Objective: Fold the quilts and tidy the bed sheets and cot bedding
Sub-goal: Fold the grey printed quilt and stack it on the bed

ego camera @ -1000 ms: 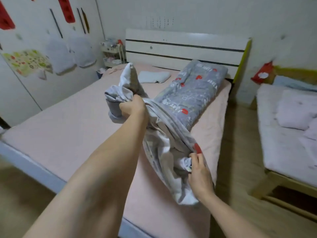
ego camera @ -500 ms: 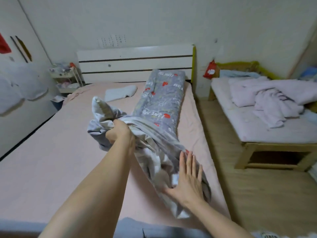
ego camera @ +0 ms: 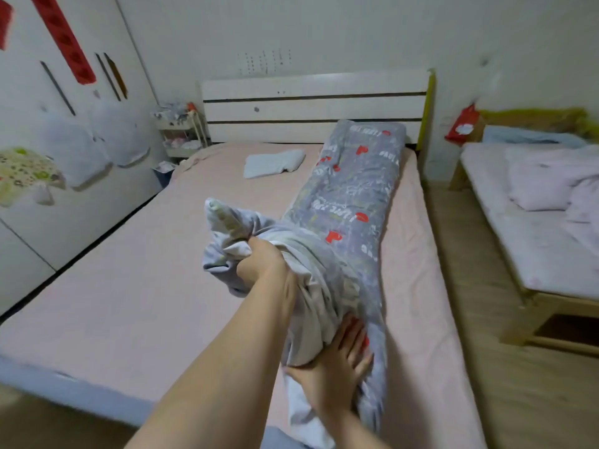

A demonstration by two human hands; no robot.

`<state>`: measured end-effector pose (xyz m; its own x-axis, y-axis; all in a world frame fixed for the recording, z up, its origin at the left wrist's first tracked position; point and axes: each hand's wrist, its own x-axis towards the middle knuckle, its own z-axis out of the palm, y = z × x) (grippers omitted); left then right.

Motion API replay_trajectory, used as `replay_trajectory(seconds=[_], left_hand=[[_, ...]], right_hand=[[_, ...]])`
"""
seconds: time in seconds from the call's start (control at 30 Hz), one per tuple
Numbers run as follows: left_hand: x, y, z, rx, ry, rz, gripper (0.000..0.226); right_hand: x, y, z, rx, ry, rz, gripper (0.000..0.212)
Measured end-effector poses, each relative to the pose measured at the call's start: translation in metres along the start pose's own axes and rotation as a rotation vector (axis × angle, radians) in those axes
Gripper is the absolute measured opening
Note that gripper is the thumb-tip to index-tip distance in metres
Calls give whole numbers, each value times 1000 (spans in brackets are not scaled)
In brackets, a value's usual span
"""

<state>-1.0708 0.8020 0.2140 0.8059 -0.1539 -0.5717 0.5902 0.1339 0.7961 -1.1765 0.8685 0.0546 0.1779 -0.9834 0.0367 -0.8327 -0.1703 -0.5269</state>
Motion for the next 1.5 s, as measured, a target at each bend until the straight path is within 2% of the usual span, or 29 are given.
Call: replay_trajectory(seconds=[0.07,0.17,0.27,0.4,0.47,0.53,0.63,0.7,0.8,0.9,1.0,1.07,1.1,1.13,1.2,1.27,1.3,1.37,1.47,1.5], left_hand=[[-3,-9,0,7,-94,-2,43],[-6,-17,10,18,-11,28,44],[-4,-30,11,176,16,72,43],[-4,-49,-1,316,2,82,47],[-13,-47,1,307,-13,85,47],[-32,-37,2,241,-66,84,47],[-67,9,7,103,-117,116,48],[-87,47,2,46,-152,151,52],[-109,81,-37,-8,-174,208,50],[-101,61,-92,38,-111,230,47],[-86,30,-154,22,-175,50,45],[-85,29,-174,12,-185,-61,46],[-88,39,-177,1,-147,-62,48],[-91,50,-175,7,-156,-27,49],[-96,77,-171,2,-277,82,46],[-91,87,-178,41,-210,115,47],[-83,82,-194,100,-131,96,48],[-69,55,-223,189,-131,48,44],[-61,10,-249,214,-187,-95,47],[-64,1,-250,220,-150,-118,51]], right_hand=[[24,2,-1,-59,6,57,121],[62,23,-2,1,36,124,78],[87,59,-10,-29,-76,182,55],[90,97,-46,-172,17,99,25],[98,101,-74,-228,102,-2,25],[114,96,-121,-316,265,-99,27],[134,52,-207,-515,456,-285,30],[124,19,-252,-551,558,-320,24],[57,-6,-274,-548,592,-376,11],[-21,4,-250,-517,461,-535,36],[-77,13,-230,-717,243,-620,38],[-83,-4,-254,-876,187,-648,20],[-72,-19,-271,-921,218,-687,9],[-59,-35,-287,-924,340,-694,15],[-53,-67,-310,-880,577,-653,26],[-67,-72,-296,-798,649,-626,22],[-81,-62,-273,-765,596,-648,12],[-106,-33,-231,-763,442,-746,18],[-118,1,-206,-817,80,-635,11],[-114,18,-200,-830,42,-567,19]])
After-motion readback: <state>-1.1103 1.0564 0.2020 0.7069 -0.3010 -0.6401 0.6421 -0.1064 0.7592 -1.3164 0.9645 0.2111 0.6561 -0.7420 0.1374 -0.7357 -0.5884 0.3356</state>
